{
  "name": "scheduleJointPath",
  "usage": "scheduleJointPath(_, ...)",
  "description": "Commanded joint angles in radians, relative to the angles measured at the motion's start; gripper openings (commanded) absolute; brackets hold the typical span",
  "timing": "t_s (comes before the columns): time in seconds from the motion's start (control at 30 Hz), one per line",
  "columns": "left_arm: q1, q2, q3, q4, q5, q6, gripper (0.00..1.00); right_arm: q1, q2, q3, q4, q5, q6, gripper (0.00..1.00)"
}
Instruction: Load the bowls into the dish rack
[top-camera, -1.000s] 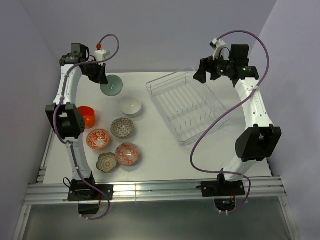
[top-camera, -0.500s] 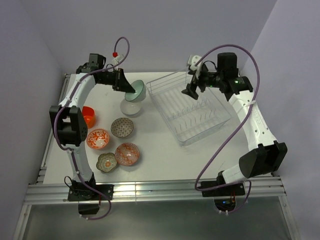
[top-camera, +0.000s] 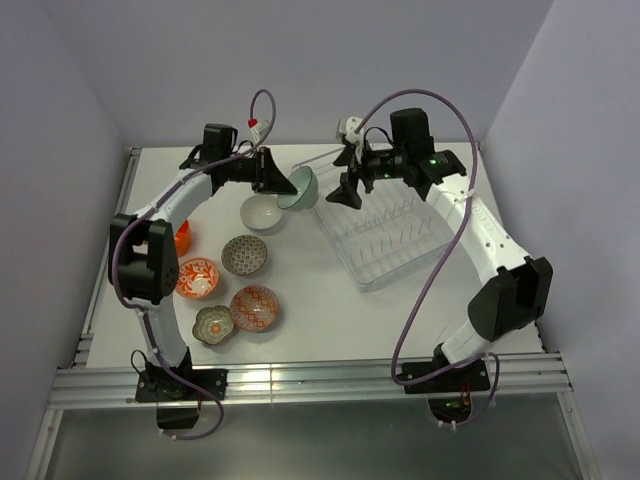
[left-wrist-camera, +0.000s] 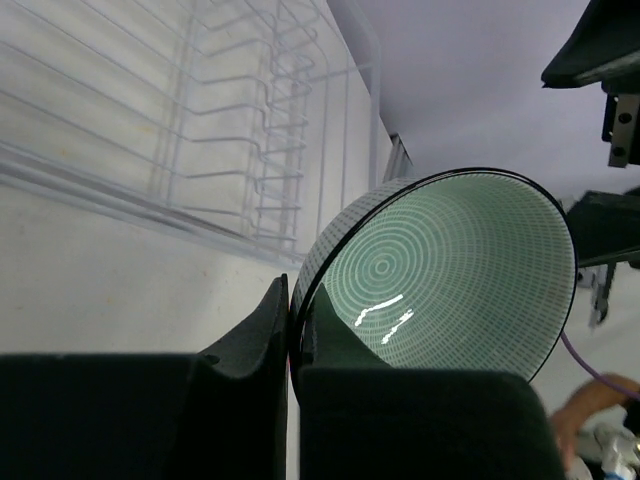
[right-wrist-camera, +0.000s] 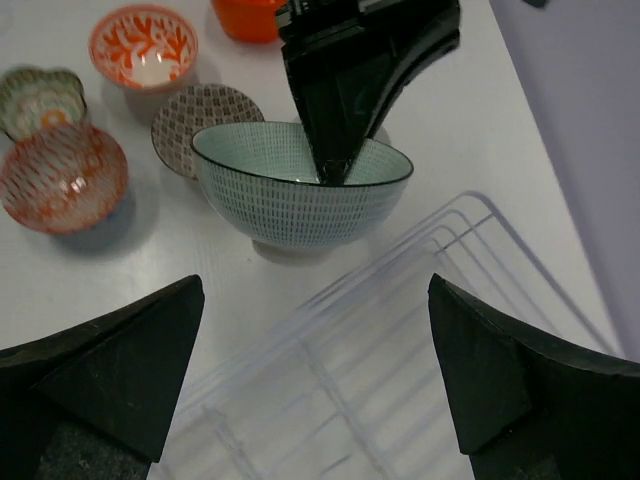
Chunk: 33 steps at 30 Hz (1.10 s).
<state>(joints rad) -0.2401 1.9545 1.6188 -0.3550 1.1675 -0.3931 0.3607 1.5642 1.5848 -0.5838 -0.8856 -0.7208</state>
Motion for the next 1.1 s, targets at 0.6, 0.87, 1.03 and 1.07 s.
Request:
scheduleJointPath(0.6,-0.050,-0.094,-0.057,0.699,-0.382,-0.345,0.00,-0.190,0.103,0.020,0.473,-0.112,1.307,1.00)
scheduleJointPath(0.87,-0.082,-0.089,-0.059,0.715,-0.374,-0.360,0.00,-0.187,0.163,0.084,0.429,-0.141,1.324,1.00)
scheduleJointPath(1.03,-0.097,-0.082,-0.045,0.709,-0.387,-0.351,0.00,-0.183,0.198,0.121,0.366,-0.131,1.321,1.00)
scheduleJointPath(1.07,-0.099,-0.080,-0.043,0.708,-0.390,-0.349,0.00,-0.183,0.206,0.126,0.365,-0.128,1.324,1.00)
